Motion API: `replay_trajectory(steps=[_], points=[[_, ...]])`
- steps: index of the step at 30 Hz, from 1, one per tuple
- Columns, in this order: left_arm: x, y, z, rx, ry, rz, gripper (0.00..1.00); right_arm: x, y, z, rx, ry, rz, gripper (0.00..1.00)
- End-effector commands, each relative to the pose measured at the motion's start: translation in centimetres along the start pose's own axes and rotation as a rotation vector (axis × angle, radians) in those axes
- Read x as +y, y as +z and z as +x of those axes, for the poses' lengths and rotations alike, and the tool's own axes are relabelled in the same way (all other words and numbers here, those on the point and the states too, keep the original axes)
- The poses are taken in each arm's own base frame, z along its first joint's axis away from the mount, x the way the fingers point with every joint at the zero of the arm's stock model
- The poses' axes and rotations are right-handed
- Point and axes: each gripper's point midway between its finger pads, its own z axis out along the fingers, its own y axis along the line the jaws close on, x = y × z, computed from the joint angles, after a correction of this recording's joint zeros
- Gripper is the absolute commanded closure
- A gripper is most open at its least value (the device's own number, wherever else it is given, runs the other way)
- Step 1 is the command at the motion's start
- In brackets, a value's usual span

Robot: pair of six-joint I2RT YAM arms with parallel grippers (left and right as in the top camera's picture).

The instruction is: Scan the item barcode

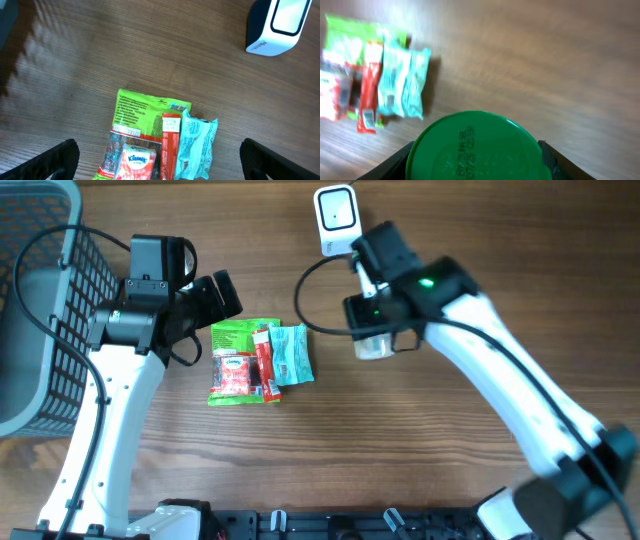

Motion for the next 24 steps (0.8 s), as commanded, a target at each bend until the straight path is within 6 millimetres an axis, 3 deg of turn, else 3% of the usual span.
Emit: replay_trajectory(steps=[1,6,12,16,24], points=[[0.3,-0.3,-0.4,-0.017,0.007,-0.01,0.0,-2.9,-4.1,-1.6,-0.152,0.084,0.133,0.45],[0.3,-0.3,-0.5,-0.017,0.007,-0.011,0.0,-4.2,-7.9,-1.9,-0.289,0.127,0.155,0.45],[0.3,-0.3,-0.5,-0.017,0.007,-0.011,0.0,-5.6,-7.9,-0.3,-0.44,0.162,0.178,0.45],[0.3,-0.3,-0.5,-0.017,0.007,-0.011,0.0,-6.3,-5.0,1.2,-0.551,0.163,0.188,0.45],[0.3,-0.3,-0.5,-0.017,0.007,-0.011,0.0,-7.3,3.9,3.9,-0.654,0.036,0.267,0.45]])
